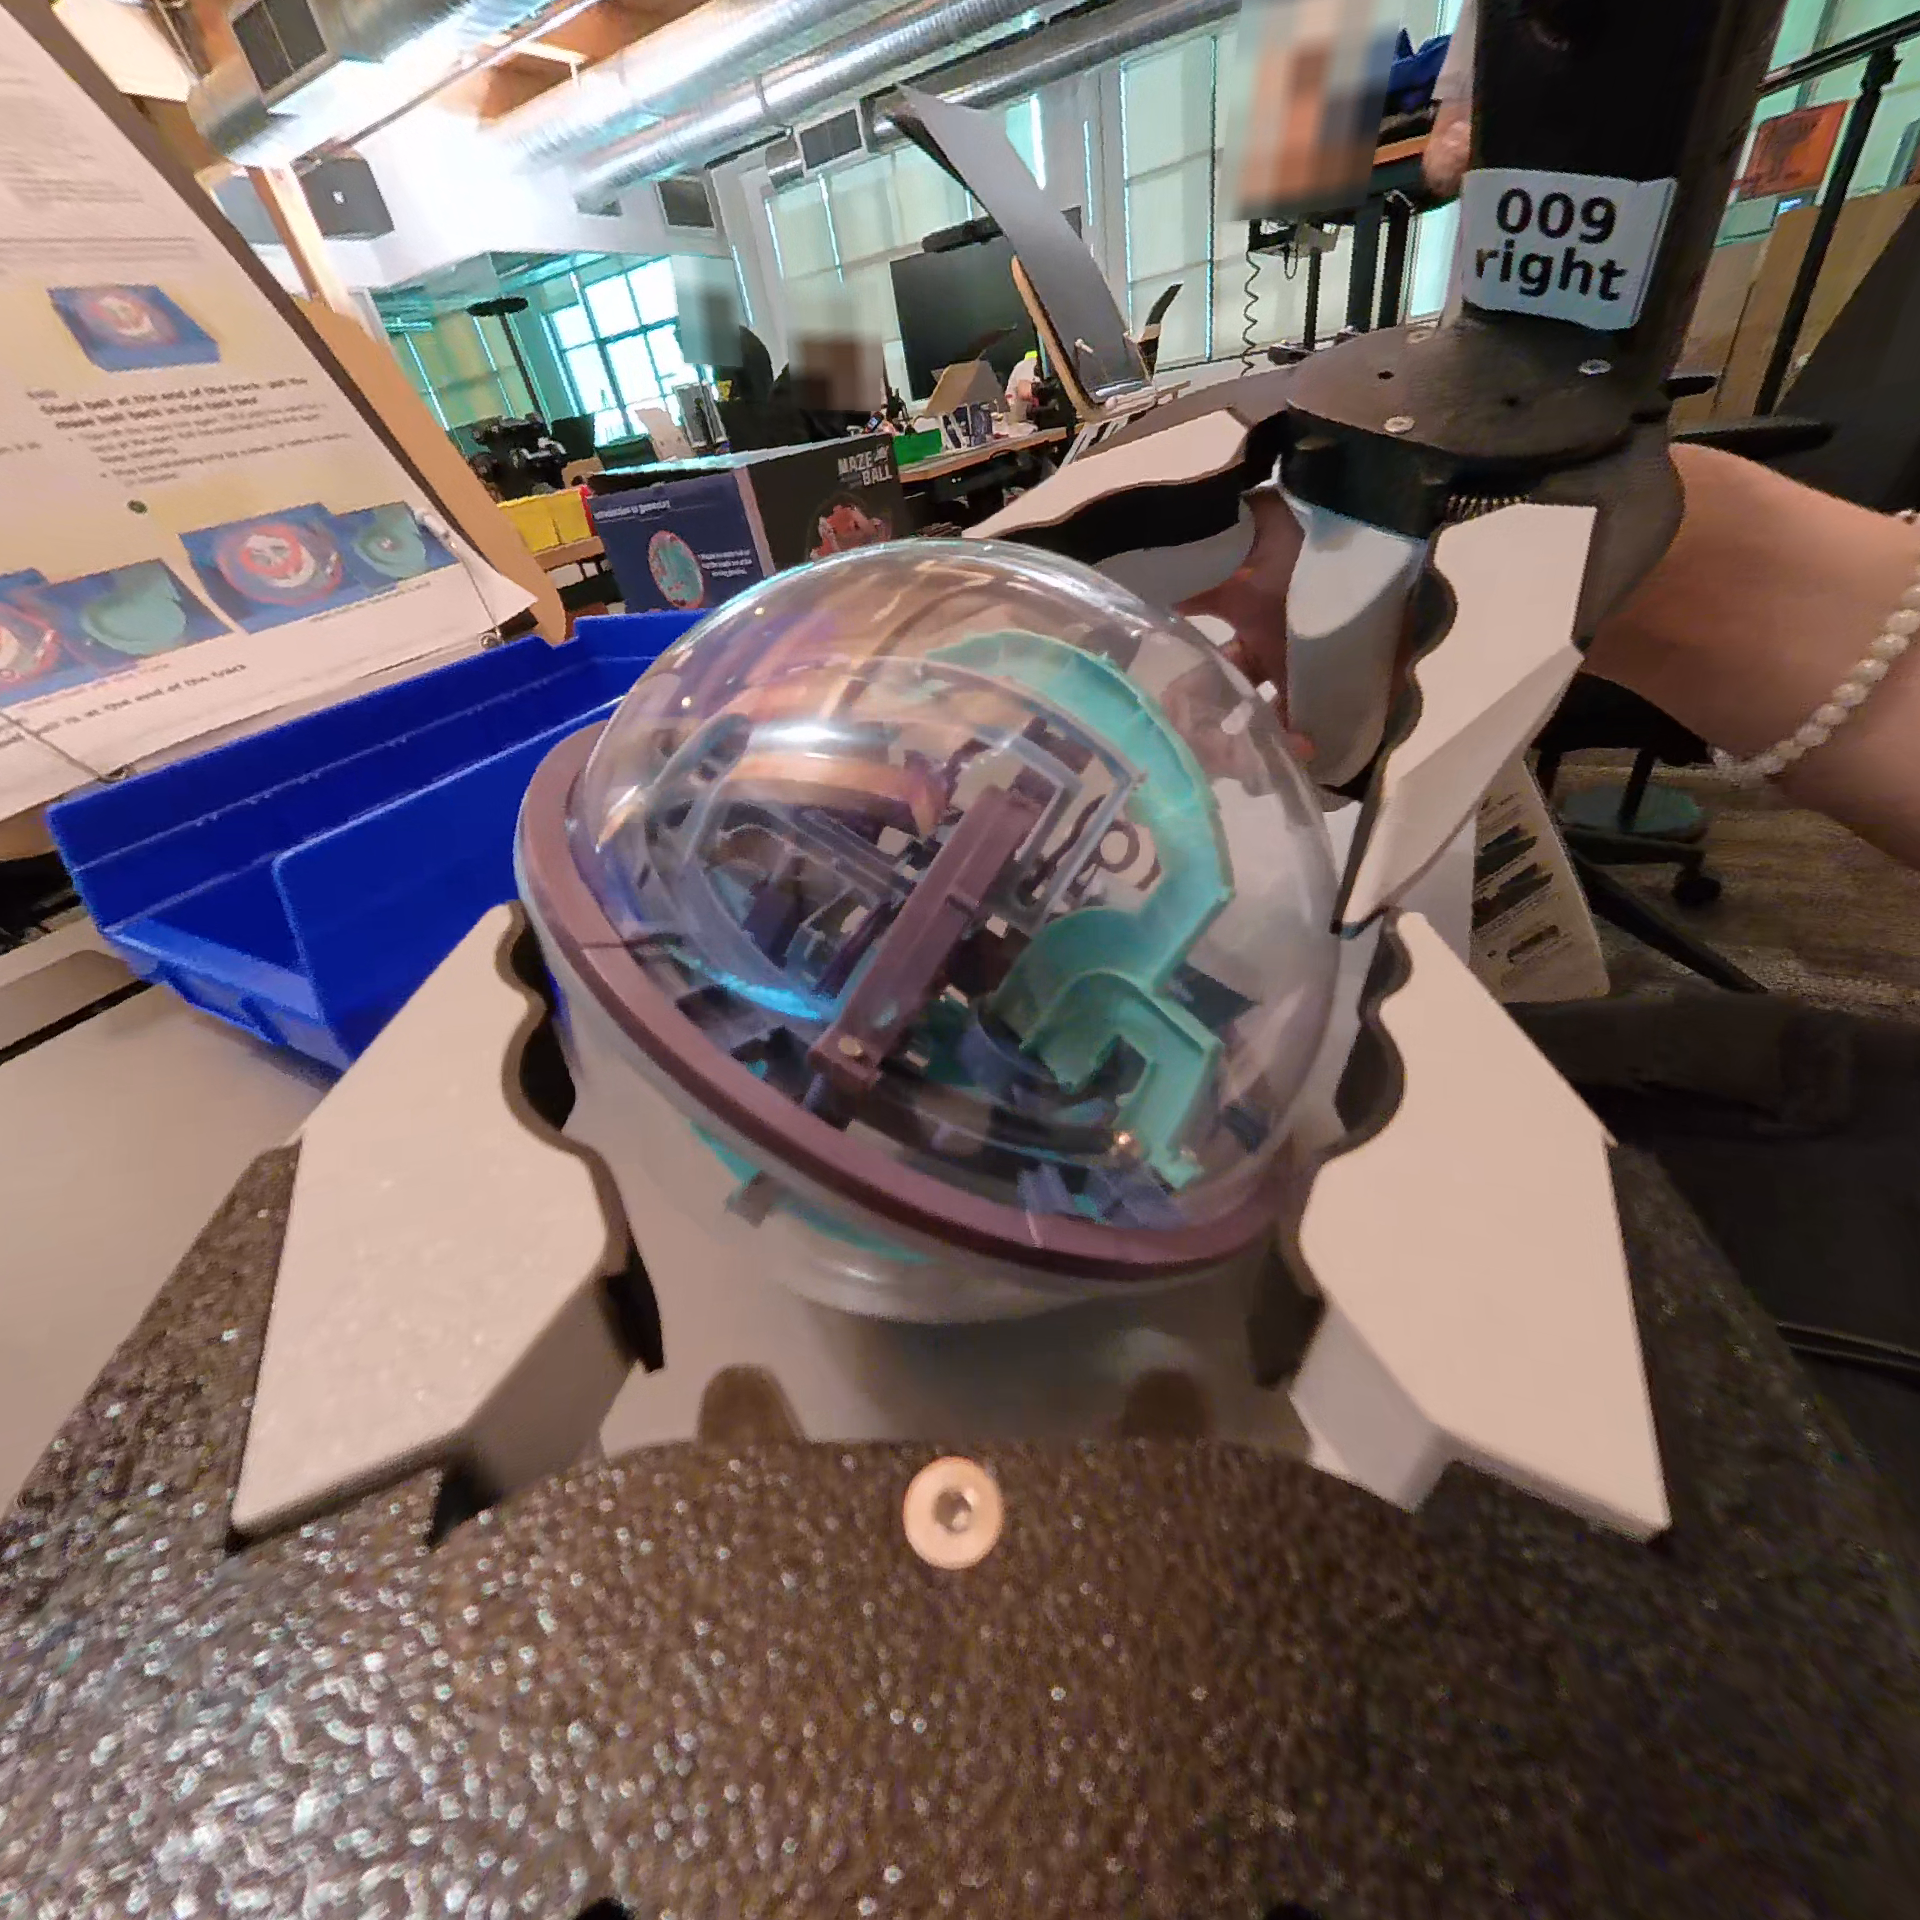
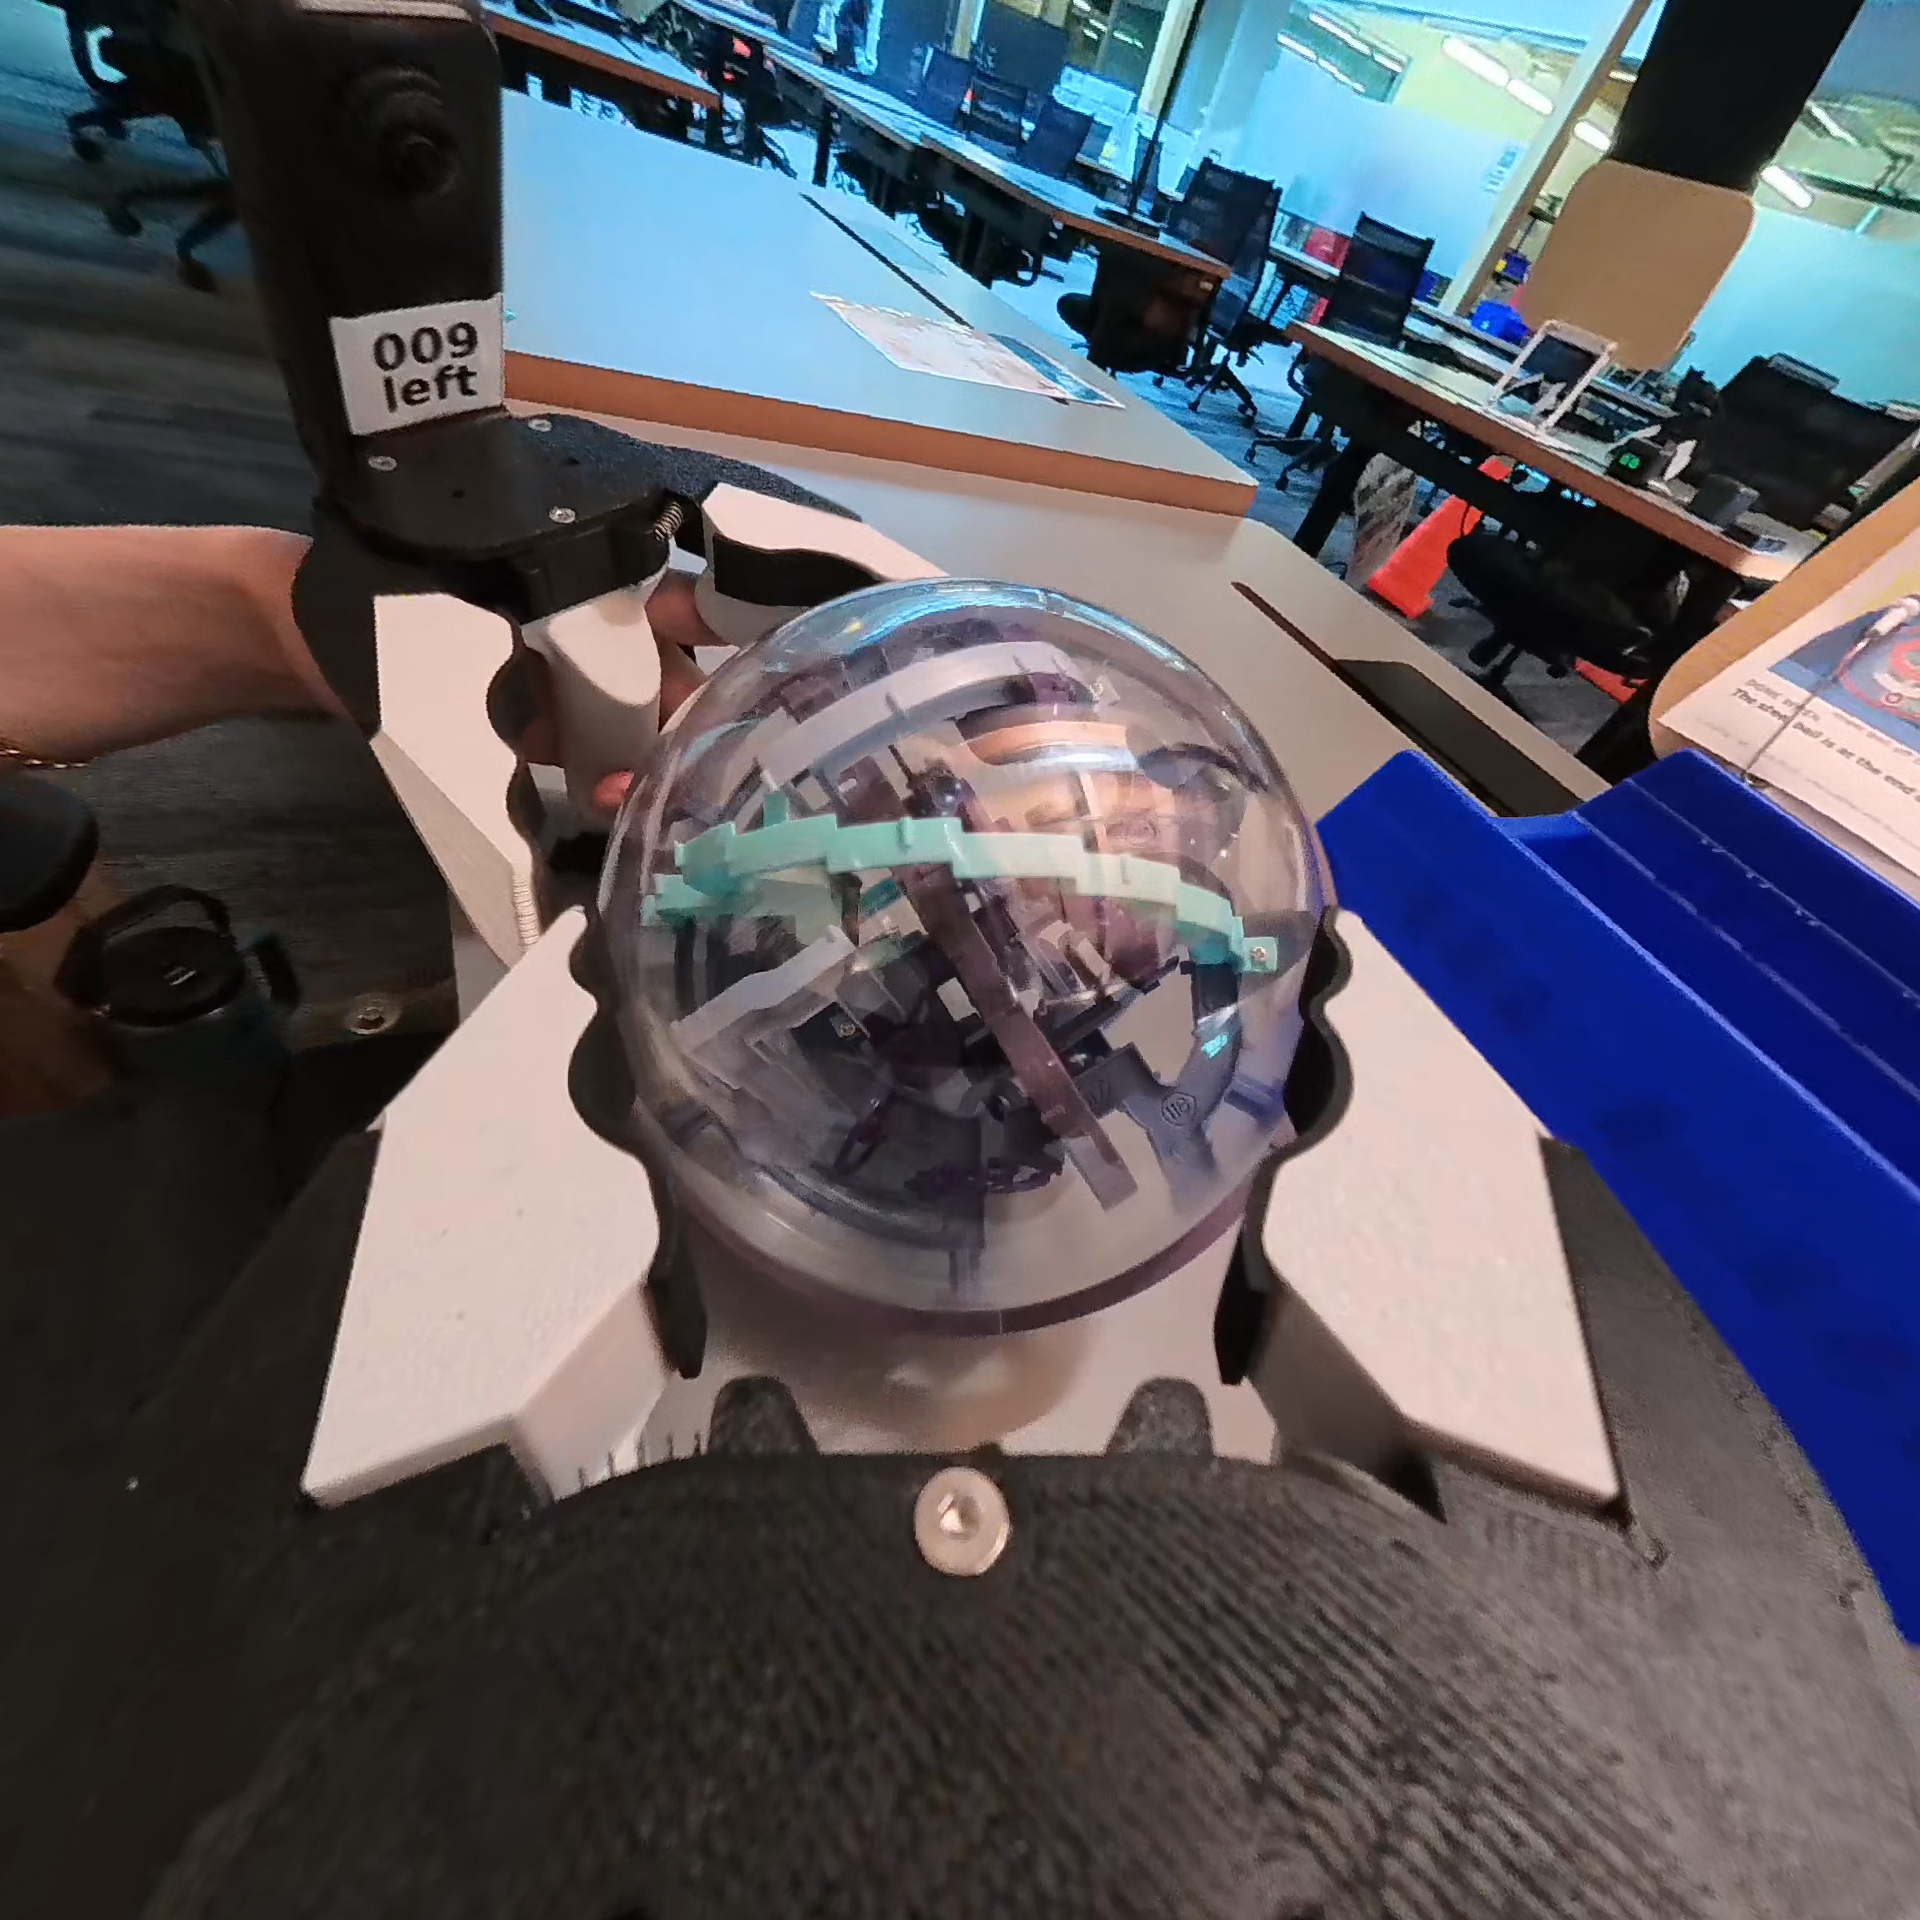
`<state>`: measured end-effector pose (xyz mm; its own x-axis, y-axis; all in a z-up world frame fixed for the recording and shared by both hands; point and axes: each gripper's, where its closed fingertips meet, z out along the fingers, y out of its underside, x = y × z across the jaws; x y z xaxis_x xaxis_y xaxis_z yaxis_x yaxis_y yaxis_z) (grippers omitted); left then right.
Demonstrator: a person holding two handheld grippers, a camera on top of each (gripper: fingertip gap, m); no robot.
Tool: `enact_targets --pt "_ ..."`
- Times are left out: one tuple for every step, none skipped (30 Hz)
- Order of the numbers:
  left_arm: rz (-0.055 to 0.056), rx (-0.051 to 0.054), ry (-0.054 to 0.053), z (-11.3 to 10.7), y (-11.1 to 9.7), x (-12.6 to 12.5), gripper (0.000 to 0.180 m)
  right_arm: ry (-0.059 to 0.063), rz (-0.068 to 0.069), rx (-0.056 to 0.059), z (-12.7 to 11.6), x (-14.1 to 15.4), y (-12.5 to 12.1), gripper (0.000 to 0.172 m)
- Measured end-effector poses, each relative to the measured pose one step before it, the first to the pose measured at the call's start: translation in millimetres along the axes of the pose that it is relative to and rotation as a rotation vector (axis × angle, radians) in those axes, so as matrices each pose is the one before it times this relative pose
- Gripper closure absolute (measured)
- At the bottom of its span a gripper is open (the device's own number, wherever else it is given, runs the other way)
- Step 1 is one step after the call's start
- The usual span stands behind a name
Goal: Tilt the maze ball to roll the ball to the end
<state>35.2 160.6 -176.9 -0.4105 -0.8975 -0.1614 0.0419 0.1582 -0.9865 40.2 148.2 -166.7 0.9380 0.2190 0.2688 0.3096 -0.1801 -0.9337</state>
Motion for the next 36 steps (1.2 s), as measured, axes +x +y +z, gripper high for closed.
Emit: enact_targets --pt "0.0051 0.0030 0.0032 0.72 -0.99 1.65 0.033 0.0066 -0.0004 -0.0010 -1.33 -0.46 0.58 0.044" --pt "0.0013 0.0037 0.0048 0.74 -1.24 1.79 0.032 0.0053 0.0008 0.0003 -1.16 -0.39 0.69 0.044" --pt "-0.0077 0.0104 0.0081 0.42 -2.35 2.09 0.030 0.0034 0.0033 0.0016 -1.31 -0.52 0.77 0.044" --pt "-0.0192 0.0228 0.0111 0.24 -4.53 2.28 0.030 0.0013 0.0053 0.0009 -1.41 -0.34 1.27 0.044" --pt "-0.0245 0.0313 0.0110 -0.24 -5.82 2.05 0.032 -0.0005 0.0079 0.0003 -1.38 -0.48 1.51 0.044" --pt "-0.0197 0.0266 0.0033 -0.25 -4.94 0.83 0.034 -0.0006 0.0097 0.0013 -1.19 -0.61 1.45 0.044" --pt "-0.0023 0.0130 -0.0050 -0.30 -2.71 -0.43 0.038 0.0001 0.0090 0.0036 -0.90 -0.78 0.90 0.044" --pt "0.0159 -0.0008 -0.0073 -0.07 -0.27 -0.45 0.042 0.0016 0.0062 0.0047 -0.47 -0.78 0.55 0.044" --pt "0.0219 -0.0098 -0.0040 0.07 1.16 0.08 0.042 0.0034 0.0032 0.0061 -0.24 -0.58 0.25 0.044" --pt "0.0132 -0.0113 -0.0058 0.08 1.45 -0.41 0.043 0.0044 0.0000 0.0041 0.11 -0.21 0.42 0.043" --pt "-0.0042 -0.0036 -0.0016 0.26 0.28 -0.31 0.043 0.0036 0.0041 0.0041 0.02 0.17 0.21 0.043" --pt "-0.0051 -0.0023 -0.0021 0.03 0.21 -0.49 0.043 0.0022 0.0065 0.0041 0.10 0.38 0.12 0.043" --pt "-0.0031 -0.0021 -0.0013 -0.13 0.25 -0.42 0.042 0.0017 0.0029 0.0032 0.18 0.12 0.00 0.043" --pt "-0.0056 -0.0026 -0.0015 -0.26 0.44 -0.44 0.042 0.0021 0.0020 0.0022 0.29 0.13 -0.13 0.043" --pt "-0.0105 -0.0048 -0.0025 -0.05 0.93 -0.83 0.042 0.0022 0.0023 0.0008 0.20 0.19 0.19 0.043" --pt "-0.0122 -0.0072 -0.0044 0.23 1.53 -1.39 0.040 0.0007 0.0022 -0.0027 0.40 0.00 0.90 0.043" --pt "-0.0108 -0.0097 -0.0058 0.32 2.15 -1.55 0.037 -0.0005 0.0011 -0.0042 0.49 -0.19 1.57 0.044" --pt "-0.0129 -0.0128 -0.0061 0.33 2.69 -1.65 0.034 -0.0014 0.0007 -0.0057 0.63 -0.46 1.79 0.044" --pt "-0.0182 -0.0133 -0.0090 0.48 2.86 -2.30 0.032 -0.0013 -0.0018 -0.0052 0.92 -0.99 1.81 0.044" --pt "-0.0242 -0.0165 -0.0102 0.79 3.26 -2.36 0.028 -0.0024 -0.0053 -0.0034 1.11 -1.45 1.31 0.044" --pt "-0.0207 -0.0183 -0.0112 0.86 3.71 -2.38 0.025 -0.0037 -0.0061 -0.0044 1.14 -1.57 1.42 0.044" --pt "-0.0098 -0.0049 -0.0131 0.07 1.09 -2.50 0.024 -0.0032 -0.0035 -0.0052 1.36 -1.31 1.12 0.044" --pt "-0.0063 0.0025 -0.0057 -0.36 -0.62 -1.13 0.023 -0.0014 -0.0001 -0.0065 1.55 -0.70 1.16 0.043" --pt "-0.0057 0.0013 -0.0026 -0.47 -0.67 -0.82 0.023 -0.0010 -0.0011 -0.0055 1.39 -0.33 1.11 0.043" --pt "-0.0046 -0.0002 -0.0019 -0.39 -0.37 -0.87 0.023 -0.0004 -0.0023 -0.0050 1.28 -0.20 0.74 0.042" --pt "-0.0041 0.0003 -0.0014 -0.40 -0.24 -0.70 0.023 -0.0003 -0.0046 -0.0061 1.08 -0.19 0.67 0.042" --pt "-0.0042 0.0016 -0.0010 -0.53 -0.41 -0.68 0.023 -0.0009 -0.0066 -0.0089 1.01 -0.40 0.95 0.042" --pt "-0.0020 0.0044 -0.0004 -0.46 -0.80 -0.48 0.023 -0.0024 -0.0078 -0.0134 0.93 -0.53 1.69 0.042" --pt "0.0019 0.0081 0.0002 -0.57 -1.41 -0.52 0.024 -0.0052 -0.0093 -0.0197 0.98 -0.91 2.79 0.042" --pt "0.0030 0.0092 0.0008 -0.71 -1.66 -0.22 0.023 -0.0097 -0.0115 -0.0222 0.75 -1.69 3.45 0.041" --pt "0.0032 0.0075 0.0018 -0.78 -1.43 0.00 0.023 -0.0144 -0.0112 -0.0199 0.50 -2.48 2.95 0.040" --pt "0.0064 0.0040 0.0038 -0.69 -1.16 0.36 0.023 -0.0187 -0.0099 -0.0178 -0.37 -2.78 2.66 0.038" --pt "0.0115 -0.0007 0.0071 -0.48 -0.50 1.00 0.023 -0.0257 -0.0121 -0.0182 -1.97 -3.13 2.23 0.036" --pt "0.0158 -0.0068 0.0090 -0.26 0.14 1.76 0.023 -0.0304 -0.0106 -0.0146 -4.11 -2.64 1.00 0.035" --pt "0.0169 -0.0082 0.0068 -0.10 0.30 1.69 0.023 -0.0382 0.0006 -0.0044 -5.70 -2.48 -1.12 0.036" --pt "0.0133 -0.0071 0.0025 0.04 0.20 1.21 0.023 -0.0379 0.0115 0.0152 -6.60 -1.05 -5.05 0.039"
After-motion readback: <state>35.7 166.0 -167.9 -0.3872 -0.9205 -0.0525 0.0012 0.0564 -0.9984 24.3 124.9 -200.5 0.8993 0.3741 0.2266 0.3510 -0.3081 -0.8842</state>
